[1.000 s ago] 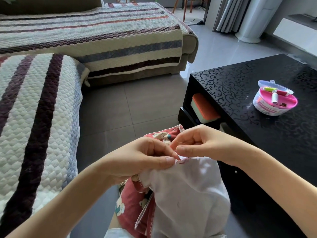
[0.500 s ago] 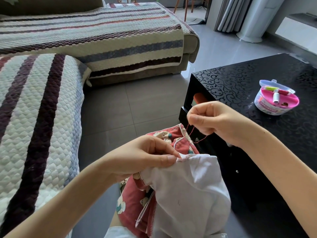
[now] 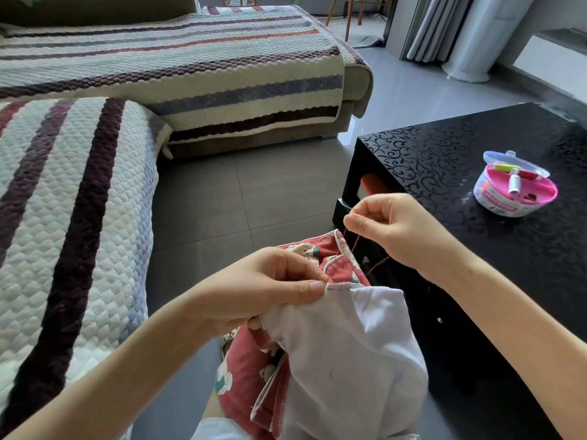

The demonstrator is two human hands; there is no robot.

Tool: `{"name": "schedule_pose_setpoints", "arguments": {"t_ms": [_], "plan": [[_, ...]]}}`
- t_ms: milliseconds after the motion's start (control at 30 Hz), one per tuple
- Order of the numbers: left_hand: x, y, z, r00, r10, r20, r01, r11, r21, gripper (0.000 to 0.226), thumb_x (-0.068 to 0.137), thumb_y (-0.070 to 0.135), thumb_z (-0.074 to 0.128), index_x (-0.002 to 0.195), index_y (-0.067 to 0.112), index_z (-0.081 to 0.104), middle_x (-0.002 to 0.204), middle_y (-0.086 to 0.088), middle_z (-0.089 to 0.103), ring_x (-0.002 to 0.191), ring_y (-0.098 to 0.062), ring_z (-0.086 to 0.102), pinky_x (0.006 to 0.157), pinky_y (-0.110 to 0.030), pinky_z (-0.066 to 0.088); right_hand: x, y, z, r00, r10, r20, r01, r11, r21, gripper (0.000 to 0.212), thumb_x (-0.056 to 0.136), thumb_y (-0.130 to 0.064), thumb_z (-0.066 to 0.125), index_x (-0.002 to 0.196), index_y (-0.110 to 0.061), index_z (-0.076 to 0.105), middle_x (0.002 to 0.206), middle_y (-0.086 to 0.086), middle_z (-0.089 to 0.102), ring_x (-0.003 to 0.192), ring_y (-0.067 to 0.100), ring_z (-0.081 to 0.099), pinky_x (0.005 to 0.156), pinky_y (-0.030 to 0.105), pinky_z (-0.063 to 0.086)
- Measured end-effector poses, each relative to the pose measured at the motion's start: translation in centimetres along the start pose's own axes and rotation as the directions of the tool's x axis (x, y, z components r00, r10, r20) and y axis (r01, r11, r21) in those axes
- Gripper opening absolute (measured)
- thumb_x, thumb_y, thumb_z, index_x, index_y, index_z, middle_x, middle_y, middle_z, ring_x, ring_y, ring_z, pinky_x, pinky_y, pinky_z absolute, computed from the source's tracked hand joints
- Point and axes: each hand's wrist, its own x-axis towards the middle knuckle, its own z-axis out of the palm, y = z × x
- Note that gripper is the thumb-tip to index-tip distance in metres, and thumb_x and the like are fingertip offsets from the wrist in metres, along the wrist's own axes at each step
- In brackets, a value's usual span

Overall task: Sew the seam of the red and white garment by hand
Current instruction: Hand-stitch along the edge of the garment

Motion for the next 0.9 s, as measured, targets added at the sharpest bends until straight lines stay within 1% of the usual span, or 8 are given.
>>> {"name": "schedule_pose_setpoints", "arguments": {"t_ms": [100,233,300,367,500,667,800,900], "plan": [[-0.1,-0.1,-0.2,1.0,-0.002,-0.012,0.002,1.0,0.004,0.014,0.081,0.015,0.07,0.087,0.003,0.07,0.078,-0.004,0.066,0.069,-0.006,0.061,0.063,-0.014,0.049,-0.6,0.5,0.4,0.999,-0.023,-0.028,0.023,0.999,0.026,0.011,0.089,-0.015,0.064,0.08,-0.009,0.066,0.051,-0.017,0.057,0.048,-0.003,0.048,0.053,0.007,0.036],[-0.1,-0.2,-0.2,0.999,0.006,-0.036,-0.006,1.0,-0.005,0.015,0.079,0.014,0.068,0.087,0.002,0.07,0.075,-0.002,0.067,0.067,-0.005,0.061,0.061,-0.013,0.048,-2.3,0.6,0.5,0.972,-0.047,0.231,-0.005,0.975,0.221,0.033,0.085,-0.037,0.067,0.106,-0.012,0.068,0.064,0.004,0.065,0.058,0.003,0.054,0.057,0.012,0.042],[-0.1,-0.2,-0.2,0.999,0.021,-0.043,-0.021,1.0,-0.007,0.013,0.081,0.014,0.07,0.088,0.003,0.071,0.075,-0.001,0.068,0.068,-0.005,0.061,0.061,-0.013,0.048,-3.0,1.0,0.9,0.934,-0.052,0.354,-0.027,0.977,0.213,0.025,0.081,-0.036,0.072,0.095,-0.014,0.073,0.07,0.018,0.064,0.067,0.012,0.055,0.063,0.02,0.043],[-0.1,-0.3,-0.4,0.997,0.022,-0.067,-0.022,1.0,-0.001,0.017,0.08,0.016,0.07,0.09,0.003,0.073,0.082,-0.006,0.071,0.074,-0.009,0.064,0.065,-0.016,0.051,-3.5,1.1,1.0,0.915,-0.028,0.401,-0.084,0.962,0.26,0.013,0.076,-0.025,0.072,0.077,-0.012,0.071,0.066,0.007,0.059,0.066,0.009,0.053,0.061,0.017,0.043],[-0.4,-0.5,-0.8,0.995,0.013,-0.096,-0.001,0.992,0.124,0.024,0.075,0.02,0.076,0.094,0.006,0.075,0.091,-0.013,0.073,0.08,-0.015,0.065,0.067,-0.019,0.052,-4.0,0.9,0.1,0.916,0.006,0.402,-0.165,0.917,0.362,0.009,0.073,-0.017,0.07,0.065,-0.015,0.068,0.058,-0.006,0.057,0.054,0.001,0.05,0.052,0.008,0.037],[-0.5,-0.3,-0.3,0.993,0.052,-0.111,-0.021,0.965,0.263,0.021,0.069,0.018,0.077,0.084,0.004,0.074,0.069,0.004,0.068,0.062,-0.004,0.059,0.057,-0.013,0.045,-4.6,0.9,-0.2,0.931,0.014,0.364,-0.163,0.909,0.382,0.009,0.071,-0.012,0.071,0.068,-0.006,0.066,0.057,-0.004,0.056,0.052,0.0,0.05,0.051,0.006,0.037],[-0.2,-0.4,0.1,0.986,0.054,-0.157,-0.024,0.981,0.191,0.011,0.071,0.013,0.075,0.076,0.005,0.071,0.06,0.005,0.062,0.051,-0.003,0.055,0.046,-0.012,0.042,-4.8,1.2,-0.3,0.938,0.037,0.346,-0.166,0.921,0.351,0.013,0.071,-0.016,0.073,0.069,-0.005,0.067,0.063,0.004,0.058,0.059,0.006,0.053,0.057,0.01,0.041],[0.0,-0.7,0.2,0.988,0.031,-0.154,-0.013,0.993,0.117,0.018,0.073,0.018,0.077,0.08,0.003,0.071,0.068,-0.003,0.065,0.061,-0.009,0.059,0.051,-0.017,0.046,-4.9,1.2,-0.4,0.944,0.035,0.329,-0.16,0.919,0.361,0.01,0.071,-0.016,0.072,0.067,-0.008,0.068,0.062,0.002,0.058,0.058,0.004,0.053,0.056,0.009,0.041]]}}
